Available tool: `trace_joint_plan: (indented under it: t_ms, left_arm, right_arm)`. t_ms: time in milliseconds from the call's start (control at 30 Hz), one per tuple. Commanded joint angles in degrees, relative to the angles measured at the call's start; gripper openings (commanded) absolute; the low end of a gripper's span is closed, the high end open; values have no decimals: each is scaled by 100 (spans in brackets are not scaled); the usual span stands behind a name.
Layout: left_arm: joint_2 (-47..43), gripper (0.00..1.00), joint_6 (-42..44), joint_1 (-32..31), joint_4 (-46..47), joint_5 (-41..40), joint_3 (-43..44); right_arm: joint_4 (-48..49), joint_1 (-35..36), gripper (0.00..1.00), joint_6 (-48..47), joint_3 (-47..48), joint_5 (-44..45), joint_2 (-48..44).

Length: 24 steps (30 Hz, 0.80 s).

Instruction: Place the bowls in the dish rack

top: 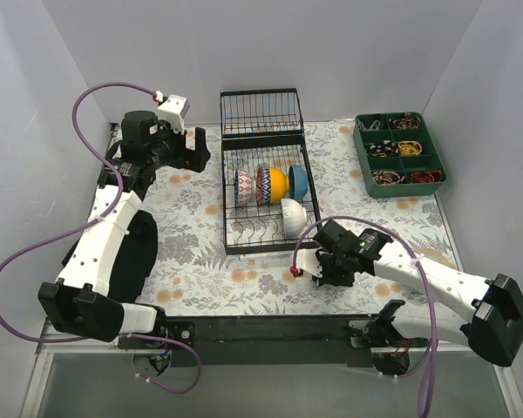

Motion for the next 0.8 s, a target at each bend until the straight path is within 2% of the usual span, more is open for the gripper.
trace_joint_plan:
  t_ms: [0, 200, 367, 500, 600, 700, 733, 767]
  left_arm:
    - [-163, 98, 38, 37, -3, -367, 205]
    - [-356, 98, 160, 37, -117, -534, 161]
    - [-506, 98, 266, 37, -249, -438, 178]
    - [-515, 98, 591, 37, -573, 106, 379]
    - [-427, 98, 846, 37, -863, 511, 590]
    - [-235, 98, 1109, 37, -1188, 915, 845]
    - [-173, 98, 1188, 37, -1286, 1020, 1064]
    - [-102, 98, 1398, 37, -1391, 1204, 1170]
  right_arm:
    - [202, 712, 1, -250, -56, -74, 127]
    - [668, 1513, 1, -496, 155, 137, 522]
    - [783, 1883, 1, -549, 401, 102, 803]
    - [678, 1936, 34, -479, 507, 154, 769]
    - [380, 1927, 47, -408, 629, 216, 480]
    - [-42, 1927, 56, -303, 796, -29, 110]
    - [-148, 1927, 63, -163, 875, -108, -99]
    - [-297, 1936, 64, -66, 989, -92, -188]
